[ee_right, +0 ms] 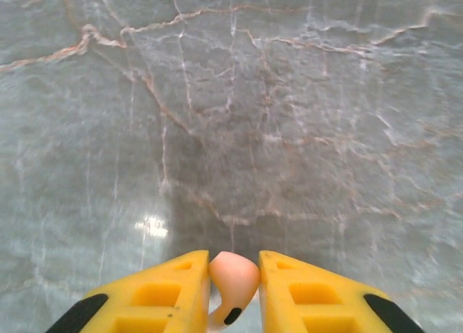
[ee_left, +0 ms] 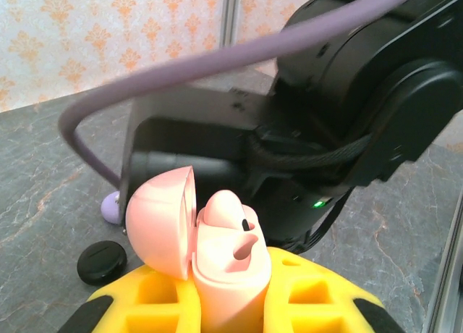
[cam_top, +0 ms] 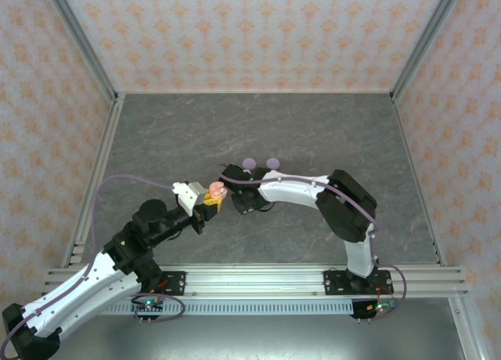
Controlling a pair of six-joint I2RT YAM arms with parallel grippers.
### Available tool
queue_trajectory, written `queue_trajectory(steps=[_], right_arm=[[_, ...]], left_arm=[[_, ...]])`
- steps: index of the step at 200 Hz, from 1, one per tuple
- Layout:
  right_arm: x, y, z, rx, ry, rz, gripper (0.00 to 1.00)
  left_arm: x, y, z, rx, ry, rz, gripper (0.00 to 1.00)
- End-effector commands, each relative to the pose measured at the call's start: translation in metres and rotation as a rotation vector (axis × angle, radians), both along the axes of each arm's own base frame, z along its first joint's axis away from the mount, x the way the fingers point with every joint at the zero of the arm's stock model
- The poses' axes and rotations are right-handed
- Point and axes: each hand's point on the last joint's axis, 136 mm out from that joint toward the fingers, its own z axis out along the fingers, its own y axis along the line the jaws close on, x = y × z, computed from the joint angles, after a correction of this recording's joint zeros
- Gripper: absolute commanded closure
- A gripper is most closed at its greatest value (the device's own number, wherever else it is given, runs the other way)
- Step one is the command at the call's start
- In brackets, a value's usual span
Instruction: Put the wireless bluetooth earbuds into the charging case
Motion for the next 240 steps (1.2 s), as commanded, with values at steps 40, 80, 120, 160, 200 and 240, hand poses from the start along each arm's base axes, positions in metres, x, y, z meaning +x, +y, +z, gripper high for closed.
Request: queue_trajectory(steps=[40,80,120,160,200,240], right_arm=[[0.008,-0.019,0.167,0.284,-0.372,0.104,0.75],[-0.023,-0.03,0.262,0.562,-0.517,0.185,0.75],[-0.059,-0.021,0.301,0.675,-0.601,0.334,0.76],[-0.073,-0.007,0.297,0.671,-0.632,0.43,0.76],[-0.081,-0.006,0.28,0.613,-0.618,0.498,0.76],[-0.086,-0.016,0.267,0.522,-0.586,0.558,0.76]], left_arm=[[-0.007,-0.023,0.025,-0.115,-0.048,-0.119,1.0],[-0.01,-0.036,0.035,-0.124,-0.054,-0.19,1.0],[-0.015,-0.05,0.048,-0.135,-0.066,-0.279,1.0],[-0.022,-0.058,0.066,-0.166,-0.098,-0.339,1.0],[-0.021,-0.059,0.069,-0.167,-0.098,-0.348,1.0],[-0.015,-0.064,0.053,-0.089,-0.052,-0.345,1.0]])
